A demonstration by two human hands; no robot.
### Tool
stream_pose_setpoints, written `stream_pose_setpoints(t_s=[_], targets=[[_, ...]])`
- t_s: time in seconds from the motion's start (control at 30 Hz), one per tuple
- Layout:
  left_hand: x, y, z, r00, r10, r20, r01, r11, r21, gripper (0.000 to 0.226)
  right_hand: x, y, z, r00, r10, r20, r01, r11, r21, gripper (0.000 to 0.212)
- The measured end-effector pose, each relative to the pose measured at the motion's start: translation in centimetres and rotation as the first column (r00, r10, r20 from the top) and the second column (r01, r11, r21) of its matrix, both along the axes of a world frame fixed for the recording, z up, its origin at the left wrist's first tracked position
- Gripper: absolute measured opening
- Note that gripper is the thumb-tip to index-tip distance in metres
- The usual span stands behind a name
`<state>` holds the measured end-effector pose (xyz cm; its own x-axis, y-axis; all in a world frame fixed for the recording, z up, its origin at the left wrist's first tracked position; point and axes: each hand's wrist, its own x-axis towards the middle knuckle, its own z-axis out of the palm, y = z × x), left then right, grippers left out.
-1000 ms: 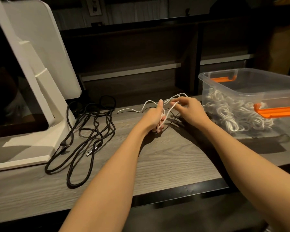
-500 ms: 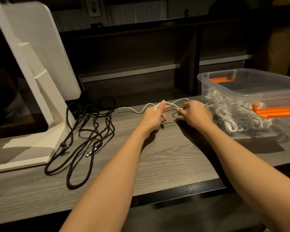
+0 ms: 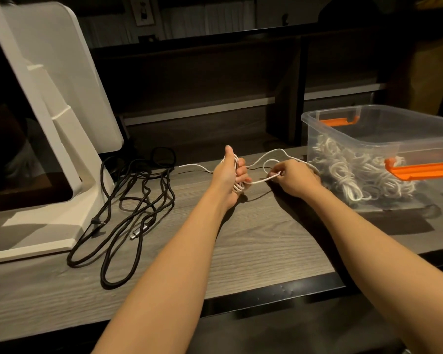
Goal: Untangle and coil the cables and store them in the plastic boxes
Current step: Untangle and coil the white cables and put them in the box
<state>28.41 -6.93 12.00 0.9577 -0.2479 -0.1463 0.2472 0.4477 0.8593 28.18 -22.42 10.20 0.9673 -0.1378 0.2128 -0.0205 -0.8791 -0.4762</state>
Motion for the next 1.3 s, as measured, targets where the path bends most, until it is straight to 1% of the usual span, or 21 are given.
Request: stream_pose_setpoints(t_s=[0.07, 0.13, 0.17, 0.27, 0.37, 0.4, 0.47, 0.53, 0.6, 0.63, 0.7, 0.77, 0.83, 0.9, 0.97, 1.0, 1.13, 1.23, 1.3], targets=[[0.1, -0.1, 0.0, 1.0, 0.02, 0.013, -0.021, 0.996, 0.087, 0.059, 0.2, 0.2, -0.1, 0.997, 0.071, 0.04, -0.074, 0.995, 0.064, 0.016], [0.3, 0.0, 0.0, 0.999, 0.016, 0.029, -0.021, 0.984, 0.177, 0.064, 0.1, 0.3, 0.0, 0.982, 0.117, 0.146, -0.14, 0.977, 0.158, 0.014], [0.5, 0.1, 0.0, 0.999, 0.006, 0.042, -0.017, 0.969, 0.247, 0.065, 0.0, 0.3, 0.2, 0.971, 0.129, 0.202, -0.169, 0.966, 0.198, 0.013], [0.7, 0.5, -0.5, 0.991, -0.046, 0.128, -0.023, 0.871, 0.491, 0.066, -0.2, 0.3, 0.5, 0.94, 0.164, 0.3, -0.252, 0.925, 0.283, 0.014], [0.9, 0.5, -0.7, 0.968, -0.133, 0.212, -0.032, 0.774, 0.632, 0.067, -0.5, 0.6, 1.0, 0.908, 0.247, 0.337, -0.375, 0.84, 0.393, 0.018], [0.8, 0.4, -0.7, 0.963, -0.152, 0.221, -0.03, 0.758, 0.652, 0.067, -0.6, 0.7, 1.0, 0.904, 0.286, 0.317, -0.401, 0.825, 0.398, 0.017], [0.9, 0.4, -0.6, 0.962, -0.161, 0.223, -0.029, 0.748, 0.663, 0.066, -0.5, 0.7, 0.9, 0.897, 0.395, 0.2, -0.442, 0.833, 0.334, 0.014], [0.9, 0.4, -0.7, 0.971, -0.128, 0.204, -0.031, 0.772, 0.634, 0.065, -0.1, 0.6, 0.4, 0.88, 0.473, 0.042, -0.47, 0.856, 0.215, 0.025], [1.0, 0.4, -0.7, 0.982, -0.067, 0.178, -0.052, 0.805, 0.591, 0.064, 0.1, 0.5, 0.3, 0.862, 0.504, -0.045, -0.495, 0.858, 0.138, 0.034], [1.1, 0.4, -0.8, 0.984, -0.039, 0.172, -0.069, 0.812, 0.579, 0.064, 0.1, 0.4, 0.4, 0.851, 0.523, -0.056, -0.512, 0.848, 0.137, 0.033], [1.2, 0.5, -0.8, 0.985, -0.008, 0.17, -0.093, 0.812, 0.576, 0.063, 0.0, 0.3, 0.5, 0.834, 0.549, -0.063, -0.535, 0.831, 0.152, 0.019], [1.3, 0.6, -0.8, 0.986, -0.016, 0.169, -0.087, 0.806, 0.585, 0.064, -0.1, 0.3, 0.5, 0.843, 0.537, -0.035, -0.524, 0.833, 0.178, 0.01], [1.1, 0.7, -0.6, 0.981, -0.078, 0.176, -0.048, 0.784, 0.619, 0.065, -0.3, 0.5, 0.7, 0.865, 0.496, 0.077, -0.497, 0.824, 0.271, 0.007], [1.0, 0.8, -0.4, 0.963, -0.18, 0.201, -0.01, 0.72, 0.694, 0.068, -0.7, 0.8, 1.0, 0.885, 0.415, 0.211, -0.466, 0.787, 0.406, 0.007], [0.8, 0.7, -0.3, 0.932, -0.286, 0.223, 0.02, 0.655, 0.755, 0.071, -0.9, 0.9, 1.2, 0.898, 0.338, 0.283, -0.438, 0.75, 0.495, 0.008], [0.6, 0.6, -0.2, 0.917, -0.329, 0.223, 0.044, 0.641, 0.766, 0.07, -0.9, 0.9, 1.2, 0.902, 0.305, 0.305, -0.426, 0.745, 0.513, 0.009], [0.0, 0.3, 0.2, 0.886, -0.435, 0.161, 0.188, 0.653, 0.734, 0.068, -0.5, 1.0, 0.8, 0.922, 0.173, 0.345, -0.329, 0.82, 0.469, 0.012], [0.0, 0.3, 0.3, 0.827, -0.541, 0.15, 0.25, 0.594, 0.765, 0.072, -0.4, 0.8, 0.6, 0.935, 0.123, 0.333, -0.265, 0.867, 0.421, 0.013], [0.0, 0.3, 0.3, 0.809, -0.562, 0.174, 0.239, 0.584, 0.775, 0.064, -0.4, 0.7, 0.6, 0.948, 0.107, 0.301, -0.22, 0.901, 0.375, 0.013]])
